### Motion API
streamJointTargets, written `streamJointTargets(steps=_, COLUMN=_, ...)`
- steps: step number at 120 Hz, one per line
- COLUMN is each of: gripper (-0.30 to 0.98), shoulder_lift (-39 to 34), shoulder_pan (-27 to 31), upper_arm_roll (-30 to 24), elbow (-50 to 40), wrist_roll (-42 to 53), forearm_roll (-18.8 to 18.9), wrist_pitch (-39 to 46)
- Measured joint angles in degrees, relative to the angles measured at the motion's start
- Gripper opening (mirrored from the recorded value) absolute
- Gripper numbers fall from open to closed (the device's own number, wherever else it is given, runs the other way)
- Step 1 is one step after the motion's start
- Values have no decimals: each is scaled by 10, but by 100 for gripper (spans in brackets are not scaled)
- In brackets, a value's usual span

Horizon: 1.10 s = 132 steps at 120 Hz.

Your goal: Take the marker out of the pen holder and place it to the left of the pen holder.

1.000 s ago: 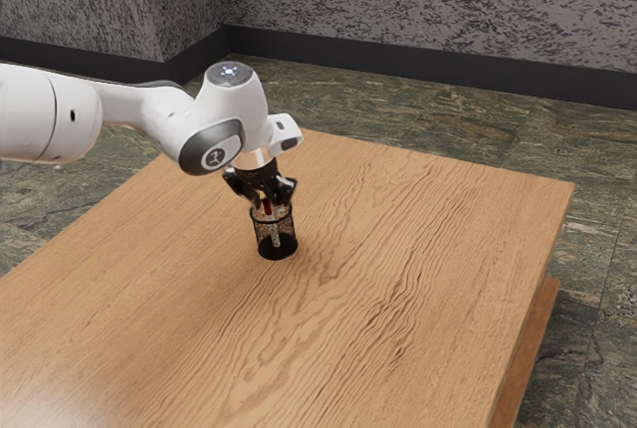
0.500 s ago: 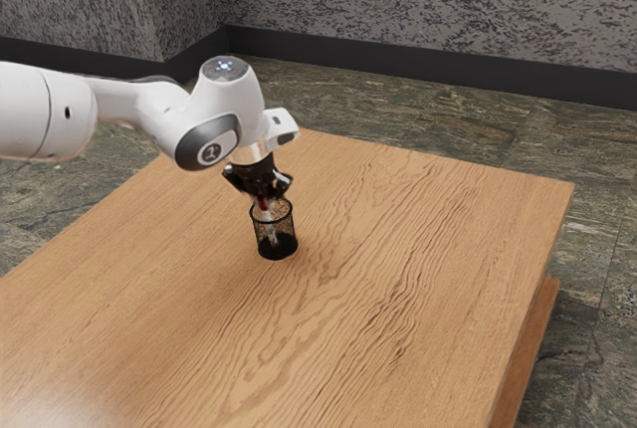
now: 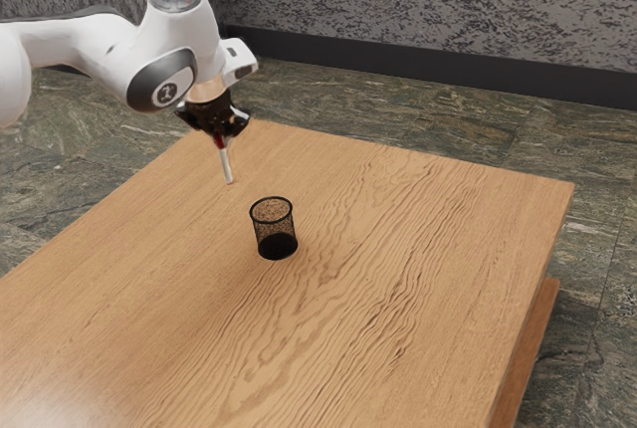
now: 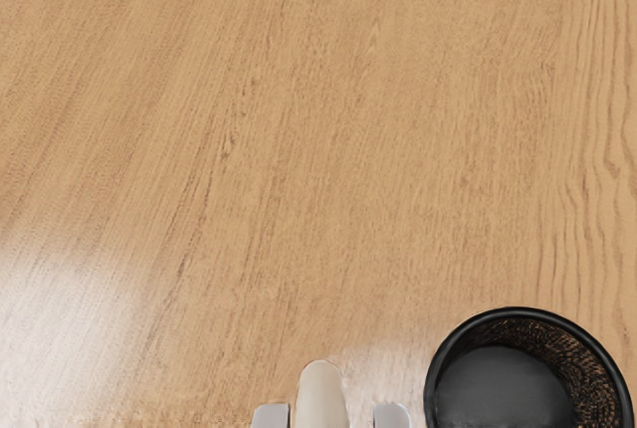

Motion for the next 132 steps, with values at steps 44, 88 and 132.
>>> streamJointTargets(steps=44, gripper=-4, shoulder_lift=159, shoulder_pan=46, upper_arm_roll=27, elbow=82, wrist_roll=14, forearm_roll=-15, wrist_pitch=-36)
streamJointTargets(steps=88, gripper=38, shoulder_lift=167, shoulder_pan=47, upper_arm_roll=25, elbow=83, wrist_roll=33, forearm_roll=-24, wrist_pitch=-39)
streamJointTargets(steps=132, gripper=63, shoulder_lift=-164, shoulder_pan=-10, upper_arm_roll=-145, elbow=79, wrist_roll=81, forearm_roll=-70, wrist_pitch=-260)
